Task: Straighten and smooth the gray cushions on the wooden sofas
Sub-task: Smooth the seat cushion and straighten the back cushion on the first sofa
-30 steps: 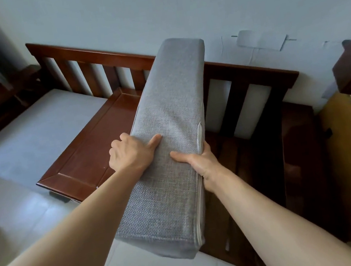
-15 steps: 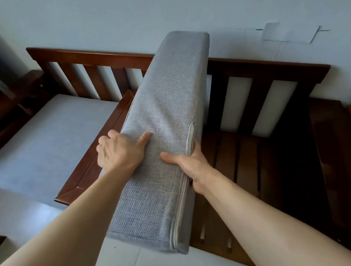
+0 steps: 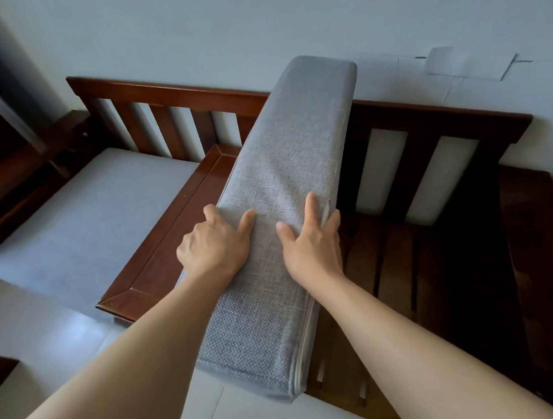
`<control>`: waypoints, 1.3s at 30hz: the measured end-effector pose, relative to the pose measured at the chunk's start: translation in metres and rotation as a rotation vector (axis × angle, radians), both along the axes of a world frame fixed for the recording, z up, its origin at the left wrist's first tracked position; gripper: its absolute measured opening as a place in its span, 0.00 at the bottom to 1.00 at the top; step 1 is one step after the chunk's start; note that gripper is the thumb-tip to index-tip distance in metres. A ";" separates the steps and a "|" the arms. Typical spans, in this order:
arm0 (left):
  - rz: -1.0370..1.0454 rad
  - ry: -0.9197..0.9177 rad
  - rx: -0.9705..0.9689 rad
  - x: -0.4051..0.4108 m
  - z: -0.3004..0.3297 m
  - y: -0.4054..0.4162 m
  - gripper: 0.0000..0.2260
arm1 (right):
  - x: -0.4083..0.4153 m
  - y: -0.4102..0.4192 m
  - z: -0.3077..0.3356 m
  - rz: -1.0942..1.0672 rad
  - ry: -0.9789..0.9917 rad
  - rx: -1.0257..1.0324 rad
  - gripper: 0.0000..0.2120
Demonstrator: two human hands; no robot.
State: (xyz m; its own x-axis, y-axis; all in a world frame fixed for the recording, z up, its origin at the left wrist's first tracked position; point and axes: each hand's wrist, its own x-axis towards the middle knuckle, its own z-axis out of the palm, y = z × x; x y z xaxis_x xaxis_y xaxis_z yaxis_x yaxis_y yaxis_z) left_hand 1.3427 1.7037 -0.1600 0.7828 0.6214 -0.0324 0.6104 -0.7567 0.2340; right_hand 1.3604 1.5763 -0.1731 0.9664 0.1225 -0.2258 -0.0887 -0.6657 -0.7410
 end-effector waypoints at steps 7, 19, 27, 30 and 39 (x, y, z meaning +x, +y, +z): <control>0.006 0.033 -0.065 -0.014 0.003 -0.057 0.32 | -0.003 -0.072 -0.004 0.002 0.057 -0.022 0.33; 0.087 0.034 -0.051 -0.058 -0.007 -0.185 0.29 | -0.014 -0.187 -0.021 -0.022 0.221 0.154 0.44; 0.099 -0.005 0.007 -0.112 -0.024 -0.218 0.29 | -0.063 -0.215 -0.042 0.033 0.214 0.218 0.44; 0.114 -0.005 0.013 -0.129 -0.026 -0.222 0.29 | -0.076 -0.217 -0.049 0.044 0.238 0.245 0.43; 0.073 -0.013 0.071 -0.128 -0.043 -0.256 0.26 | -0.074 -0.249 -0.068 0.017 0.291 0.259 0.44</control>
